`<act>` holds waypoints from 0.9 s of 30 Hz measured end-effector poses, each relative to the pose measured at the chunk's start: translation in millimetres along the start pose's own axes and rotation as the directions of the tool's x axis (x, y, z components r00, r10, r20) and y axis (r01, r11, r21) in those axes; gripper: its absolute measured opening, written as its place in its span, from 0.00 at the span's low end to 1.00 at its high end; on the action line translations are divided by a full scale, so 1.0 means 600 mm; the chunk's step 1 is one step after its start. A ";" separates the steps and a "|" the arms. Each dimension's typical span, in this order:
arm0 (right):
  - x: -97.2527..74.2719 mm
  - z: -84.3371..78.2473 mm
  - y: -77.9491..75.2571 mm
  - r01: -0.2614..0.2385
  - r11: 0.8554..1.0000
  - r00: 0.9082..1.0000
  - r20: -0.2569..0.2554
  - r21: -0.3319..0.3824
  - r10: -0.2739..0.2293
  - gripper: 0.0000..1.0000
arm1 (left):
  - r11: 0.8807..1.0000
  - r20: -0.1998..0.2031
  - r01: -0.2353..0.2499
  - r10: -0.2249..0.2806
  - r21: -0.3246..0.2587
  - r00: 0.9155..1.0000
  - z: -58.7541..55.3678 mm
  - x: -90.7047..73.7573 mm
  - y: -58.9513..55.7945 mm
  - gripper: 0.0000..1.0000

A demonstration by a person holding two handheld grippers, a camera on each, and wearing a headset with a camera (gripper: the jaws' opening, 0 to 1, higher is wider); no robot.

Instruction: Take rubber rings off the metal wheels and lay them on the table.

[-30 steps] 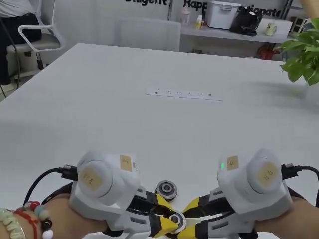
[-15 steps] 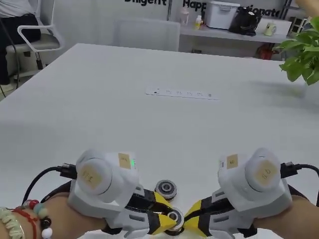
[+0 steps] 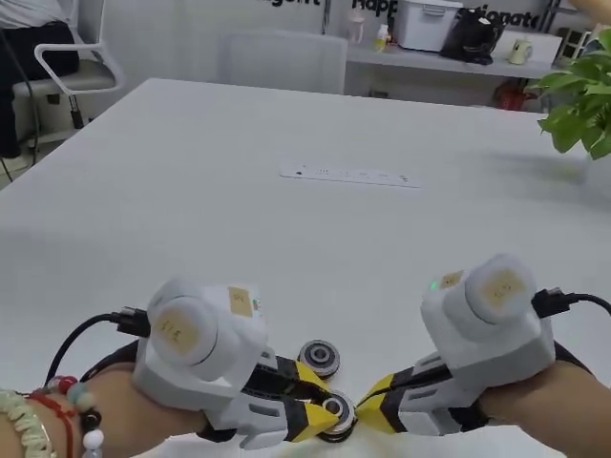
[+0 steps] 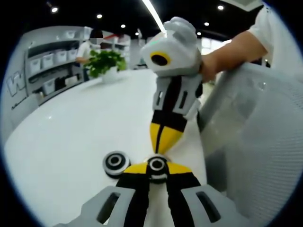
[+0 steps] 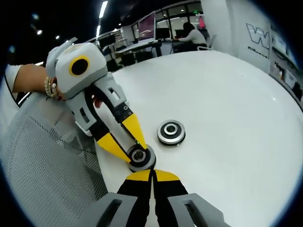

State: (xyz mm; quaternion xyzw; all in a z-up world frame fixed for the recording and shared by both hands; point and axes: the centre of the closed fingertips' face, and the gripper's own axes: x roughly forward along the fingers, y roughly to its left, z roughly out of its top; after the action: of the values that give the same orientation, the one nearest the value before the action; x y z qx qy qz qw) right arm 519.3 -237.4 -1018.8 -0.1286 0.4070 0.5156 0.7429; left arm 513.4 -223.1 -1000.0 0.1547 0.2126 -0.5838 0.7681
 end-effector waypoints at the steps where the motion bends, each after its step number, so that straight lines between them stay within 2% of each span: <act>1: 0.000 0.002 0.000 -0.009 0.999 1.000 0.013 0.049 0.008 0.00 | 1.000 0.000 0.000 0.000 0.000 1.000 0.000 0.000 0.000 0.13; 3: -0.002 0.003 -0.002 -0.029 0.988 0.999 0.034 0.151 0.024 0.00 | 1.000 0.000 0.000 0.000 0.001 1.000 0.000 0.000 0.000 0.13; 5: -0.003 0.006 -0.004 -0.046 0.978 0.998 0.053 0.203 0.036 0.00 | 1.000 0.000 0.001 -0.001 0.001 1.000 0.000 -0.001 0.000 0.13; 7: -0.007 0.020 -0.001 -0.077 0.958 0.993 0.107 0.277 0.049 0.00 | 1.000 0.000 0.000 0.000 0.001 1.000 0.000 0.000 0.000 0.13; 8: -0.008 0.021 0.001 -0.094 0.944 0.992 0.108 0.315 0.063 0.00 | 1.000 0.000 -0.002 0.002 0.002 1.000 0.000 0.000 0.000 0.13; 10: -0.005 0.018 -0.001 -0.090 0.943 0.992 0.108 0.320 0.058 0.00 | 1.000 -0.001 -0.003 0.003 0.001 1.000 -0.001 -0.001 0.001 0.13; 13: -0.005 0.019 -0.001 -0.096 0.933 0.992 0.110 0.347 0.061 0.00 | 1.000 0.000 -0.003 0.003 0.001 1.000 -0.001 -0.001 0.001 0.13; 14: -0.006 0.020 0.001 -0.106 0.924 0.991 0.115 0.368 0.068 0.00 | 1.000 0.000 -0.003 0.003 0.001 1.000 -0.001 -0.001 0.001 0.13; 17: -0.005 0.019 0.001 -0.120 0.915 0.989 0.127 0.386 0.076 0.00 | 1.000 0.000 -0.003 0.003 0.006 1.000 -0.001 -0.001 0.001 0.13; 18: -0.005 0.019 0.003 -0.135 0.900 0.987 0.132 0.414 0.087 0.00 | 1.000 0.002 -0.002 0.002 0.005 1.000 -0.001 -0.001 0.001 0.13; 19: -0.005 0.019 0.004 -0.139 0.894 0.987 0.133 0.426 0.090 0.00 | 1.000 0.002 -0.002 0.002 0.006 1.000 -0.001 -0.001 0.001 0.13; 23: -0.005 0.021 0.007 -0.137 0.896 0.987 0.132 0.423 0.089 0.00 | 1.000 -0.002 -0.004 0.004 0.014 1.000 -0.002 -0.002 0.002 0.13; 27: -0.005 0.026 0.011 -0.149 0.889 0.985 0.143 0.432 0.096 0.00 | 1.000 -0.003 -0.007 0.007 0.015 1.000 -0.002 -0.002 0.003 0.13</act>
State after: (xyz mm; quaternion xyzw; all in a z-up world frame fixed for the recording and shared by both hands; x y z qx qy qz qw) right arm 520.5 -226.8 -1005.2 0.0995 0.4762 0.4623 0.7413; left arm 514.6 -220.9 -1000.3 0.1622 0.2088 -0.5825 0.7686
